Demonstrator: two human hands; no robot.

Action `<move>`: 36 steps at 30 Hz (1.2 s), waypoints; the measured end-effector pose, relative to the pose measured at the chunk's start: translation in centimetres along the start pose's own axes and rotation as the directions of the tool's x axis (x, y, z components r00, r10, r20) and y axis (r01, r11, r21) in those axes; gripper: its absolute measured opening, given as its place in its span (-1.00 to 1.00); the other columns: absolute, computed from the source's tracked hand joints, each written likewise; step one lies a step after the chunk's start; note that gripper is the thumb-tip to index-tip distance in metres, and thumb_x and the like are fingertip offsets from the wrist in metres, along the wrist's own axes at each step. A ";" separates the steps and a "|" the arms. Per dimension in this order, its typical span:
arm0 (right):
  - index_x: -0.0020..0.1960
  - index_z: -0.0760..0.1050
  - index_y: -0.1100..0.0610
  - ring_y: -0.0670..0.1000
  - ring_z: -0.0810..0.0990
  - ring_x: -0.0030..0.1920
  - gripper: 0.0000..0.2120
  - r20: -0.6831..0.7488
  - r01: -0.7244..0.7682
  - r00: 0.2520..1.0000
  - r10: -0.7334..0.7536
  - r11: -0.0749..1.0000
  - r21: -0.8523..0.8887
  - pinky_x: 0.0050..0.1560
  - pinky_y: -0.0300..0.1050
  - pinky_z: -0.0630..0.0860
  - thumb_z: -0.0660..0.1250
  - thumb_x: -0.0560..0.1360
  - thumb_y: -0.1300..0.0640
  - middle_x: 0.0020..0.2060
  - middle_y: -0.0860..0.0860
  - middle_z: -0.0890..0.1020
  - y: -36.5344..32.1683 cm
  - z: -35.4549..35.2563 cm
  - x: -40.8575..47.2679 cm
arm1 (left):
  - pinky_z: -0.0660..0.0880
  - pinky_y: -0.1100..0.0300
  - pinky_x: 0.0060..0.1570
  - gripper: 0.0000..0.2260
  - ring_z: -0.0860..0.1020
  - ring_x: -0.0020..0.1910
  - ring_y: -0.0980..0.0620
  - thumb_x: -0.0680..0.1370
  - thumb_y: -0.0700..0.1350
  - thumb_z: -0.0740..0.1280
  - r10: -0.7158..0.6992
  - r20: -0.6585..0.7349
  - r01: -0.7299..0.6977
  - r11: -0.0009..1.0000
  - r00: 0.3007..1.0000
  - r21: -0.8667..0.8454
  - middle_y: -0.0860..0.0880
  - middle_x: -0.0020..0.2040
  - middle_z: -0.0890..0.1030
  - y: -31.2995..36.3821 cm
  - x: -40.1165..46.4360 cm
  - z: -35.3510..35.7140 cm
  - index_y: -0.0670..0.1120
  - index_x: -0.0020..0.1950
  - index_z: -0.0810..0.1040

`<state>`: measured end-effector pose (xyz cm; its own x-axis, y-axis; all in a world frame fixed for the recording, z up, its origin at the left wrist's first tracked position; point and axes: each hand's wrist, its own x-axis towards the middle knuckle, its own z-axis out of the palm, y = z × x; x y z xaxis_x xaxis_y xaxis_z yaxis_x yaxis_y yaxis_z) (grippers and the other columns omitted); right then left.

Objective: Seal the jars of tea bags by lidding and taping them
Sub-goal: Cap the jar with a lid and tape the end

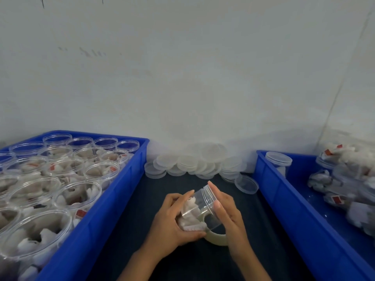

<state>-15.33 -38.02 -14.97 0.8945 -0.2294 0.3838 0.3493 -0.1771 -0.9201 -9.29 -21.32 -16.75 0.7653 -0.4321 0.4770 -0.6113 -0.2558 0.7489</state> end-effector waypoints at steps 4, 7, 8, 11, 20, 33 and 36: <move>0.30 0.47 -0.23 -0.24 0.54 0.12 -0.63 -0.065 0.003 0.998 -0.004 1.000 -0.018 0.00 -0.37 0.49 0.28 0.50 -0.09 0.17 -0.04 0.49 0.2 0.2 0.1 | 0.44 0.49 0.05 -0.12 0.41 0.19 0.38 0.14 0.12 0.65 -0.068 -0.042 0.062 0.991 0.997 -0.120 0.34 0.24 0.29 0.0 -0.6 0.4 0.31 0.39 0.34; 0.30 0.45 -0.26 -0.23 0.53 0.15 -0.64 -0.125 -0.011 0.992 0.009 1.000 -0.017 0.12 -0.23 0.52 0.25 0.51 -0.07 0.20 -0.11 0.49 0.9 0.2 -0.1 | 0.55 0.37 -0.10 -0.20 0.59 0.02 0.31 0.06 0.04 0.64 -0.207 0.021 0.200 0.904 0.978 -0.379 0.19 0.18 0.53 0.0 -0.8 1.1 0.28 0.25 0.44; 0.30 0.45 -0.26 -0.20 0.55 0.15 -0.63 -0.160 -0.026 0.987 0.027 1.000 0.008 0.16 -0.16 0.53 0.24 0.49 -0.09 0.20 -0.10 0.50 1.3 0.2 -0.1 | 0.55 0.35 -0.12 -0.17 0.61 -0.02 0.30 0.06 -0.01 0.63 -0.205 0.072 0.216 0.888 0.976 -0.406 0.15 0.13 0.58 -0.4 -0.9 1.2 0.23 0.28 0.41; 0.26 0.44 -0.19 -0.18 0.61 0.05 -0.69 -0.209 -0.068 0.975 0.068 0.998 0.009 -0.02 -0.27 0.57 0.28 0.55 0.08 0.21 -0.01 0.53 2.2 -0.2 0.3 | 0.54 0.28 0.03 0.08 0.59 0.17 0.18 0.10 -0.05 0.68 -0.210 0.234 0.293 0.863 0.949 -0.412 0.07 0.27 0.50 -1.5 -1.1 1.1 0.06 0.46 0.11; 0.39 0.28 -0.30 -0.27 0.44 0.22 -0.55 -0.167 0.167 0.965 -0.203 0.964 -0.209 0.11 -0.31 0.38 0.12 0.50 -0.25 0.23 -0.32 0.36 2.4 2.3 -1.2 | 0.59 -0.01 -0.05 -0.27 0.65 0.03 -0.15 0.25 0.28 0.44 -0.363 0.182 0.391 0.664 0.914 -0.638 -0.15 0.15 0.65 -1.8 -0.9 0.6 0.08 0.38 0.41; 0.41 0.33 0.00 -0.02 0.49 0.23 -0.49 -0.036 0.535 0.823 -0.567 0.794 -0.290 0.17 -0.30 0.41 0.13 0.47 0.01 0.28 -0.05 0.40 1.5 2.0 -1.5 | 0.22 0.29 -0.58 -0.46 0.53 -0.44 -0.03 0.33 0.31 0.22 -0.397 0.383 0.551 0.554 0.834 -0.625 -0.21 -0.23 0.65 -1.1 -0.4 -0.7 -0.06 -0.02 0.72; 0.38 0.37 -0.03 0.02 0.53 0.16 -0.54 -0.004 0.585 0.772 -0.636 0.712 -0.388 0.04 -0.16 0.50 0.13 0.51 -0.10 0.27 0.03 0.42 1.0 2.0 -1.4 | 0.25 0.30 -0.59 -0.48 0.50 -0.46 -0.05 0.40 0.27 0.20 -0.360 0.455 0.580 0.493 0.814 -0.648 -0.22 -0.26 0.61 -1.1 -0.4 -1.1 -0.10 0.00 0.71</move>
<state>-15.68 -35.97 -16.60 0.4674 -0.0680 0.8814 0.6638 -0.6315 -0.4007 -8.69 -19.86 -17.25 0.7517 -0.6532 -0.0908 0.2733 0.1833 0.9443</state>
